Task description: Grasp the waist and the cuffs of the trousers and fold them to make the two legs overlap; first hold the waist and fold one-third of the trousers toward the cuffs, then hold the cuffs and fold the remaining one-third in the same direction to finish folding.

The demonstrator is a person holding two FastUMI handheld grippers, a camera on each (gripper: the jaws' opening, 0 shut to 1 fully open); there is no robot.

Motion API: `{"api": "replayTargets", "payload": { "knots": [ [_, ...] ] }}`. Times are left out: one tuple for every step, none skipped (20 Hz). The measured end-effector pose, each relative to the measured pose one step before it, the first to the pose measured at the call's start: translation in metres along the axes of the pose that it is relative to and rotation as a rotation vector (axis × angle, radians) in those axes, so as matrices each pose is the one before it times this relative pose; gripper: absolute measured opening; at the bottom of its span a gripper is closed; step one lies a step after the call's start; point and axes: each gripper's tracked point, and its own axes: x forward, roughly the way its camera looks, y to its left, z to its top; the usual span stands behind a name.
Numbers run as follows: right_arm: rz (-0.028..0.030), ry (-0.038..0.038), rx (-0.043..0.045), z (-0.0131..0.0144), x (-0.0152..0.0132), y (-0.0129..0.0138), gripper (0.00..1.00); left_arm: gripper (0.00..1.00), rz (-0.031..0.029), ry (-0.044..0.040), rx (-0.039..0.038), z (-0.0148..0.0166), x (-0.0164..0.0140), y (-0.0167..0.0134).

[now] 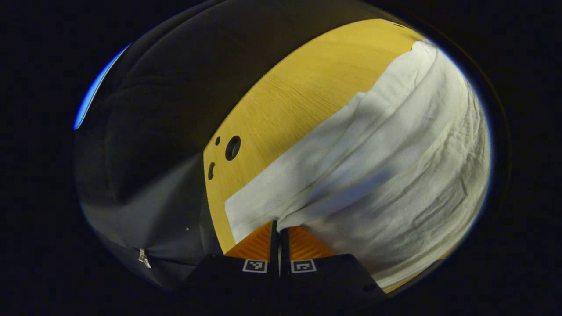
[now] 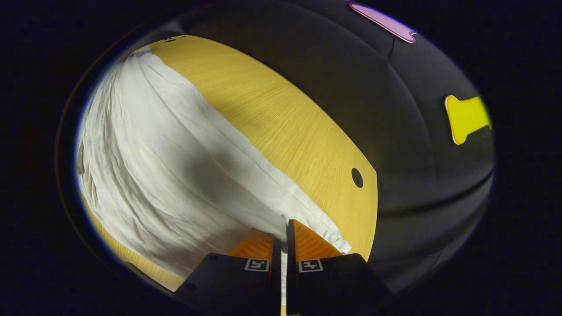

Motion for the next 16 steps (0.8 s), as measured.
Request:
{"api": "replayTargets", "payload": {
  "knots": [
    [-0.01288,0.00288,0.00981,0.00103,-0.00091,-0.00329,0.13,0.05,0.01205,0.00517,-0.00082,-0.00028,-0.00140,-0.00066],
    [-0.00598,0.00564,0.01317,-0.00018,-0.00114,-0.00316,0.17,0.08,0.00810,-0.00764,0.00079,0.00266,-0.00182,0.00083],
    [0.00237,0.00492,0.02821,-0.00073,-0.00139,-0.00232,0.28,0.07,0.01374,-0.00409,-0.00123,0.00073,0.00184,0.00344],
    [-0.00846,-0.00512,0.04208,0.00011,-0.00278,-0.00359,0.33,0.18,0.00563,-0.00132,0.00083,-0.00156,-0.00339,0.00222],
    [0.00219,-0.02515,0.06711,0.00481,-0.00552,-0.00225,0.39,0.27,0.00403,-0.00512,-0.00050,0.00046,-0.00270,0.00227],
    [0.00306,-0.02055,0.06191,0.00423,-0.00517,-0.00171,0.48,0.39,0.00665,-0.01055,-0.00553,-0.00043,-0.00200,0.00375],
    [-0.00261,-0.02342,0.07132,0.00405,-0.00593,-0.00338,0.58,0.48,0.00879,-0.00996,-0.01222,-0.00067,-0.00109,0.00430],
    [0.00002,-0.02259,0.07287,0.00445,-0.00760,-0.00273,0.60,0.61,0.00260,-0.00912,-0.01495,-0.00182,-0.00302,0.00332],
    [-0.00306,-0.02328,0.07677,0.00416,-0.00807,-0.00337,0.69,0.65,0.00333,-0.00813,-0.01201,-0.00019,-0.00297,0.00212],
    [0.00072,-0.02023,0.08586,0.00249,-0.00910,-0.00312,0.71,0.79,0.00714,-0.01901,-0.01177,0.00175,-0.00519,0.00257],
    [0.00613,-0.01673,0.09194,0.00408,-0.00636,-0.00104,0.75,0.83,0.00881,-0.03074,-0.00353,0.00492,-0.00577,0.00314],
    [0.00732,-0.00473,0.09012,0.00166,-0.00886,-0.00112,0.75,0.87,0.01133,-0.03655,-0.00197,0.00452,-0.00690,0.00379],
    [0.00208,-0.00511,0.08894,0.00104,-0.01019,-0.00078,0.75,0.88,0.00530,-0.02494,-0.00532,0.00362,-0.00657,0.00284],
    [0.00229,-0.00365,0.08017,-0.00017,-0.00765,-0.00230,0.76,0.89,0.00411,-0.02149,-0.01441,0.00216,-0.00705,0.00171],
    [0.00089,-0.00617,0.06568,-0.00032,-0.00703,-0.00301,0.76,0.89,0.00297,-0.01763,-0.02061,0.00176,-0.00672,0.00277],
    [-0.00159,-0.00735,0.04520,0.00074,-0.00011,-0.00256,0.76,0.89,0.00518,-0.01570,-0.02339,0.00001,-0.00683,0.00361]
  ]
}}
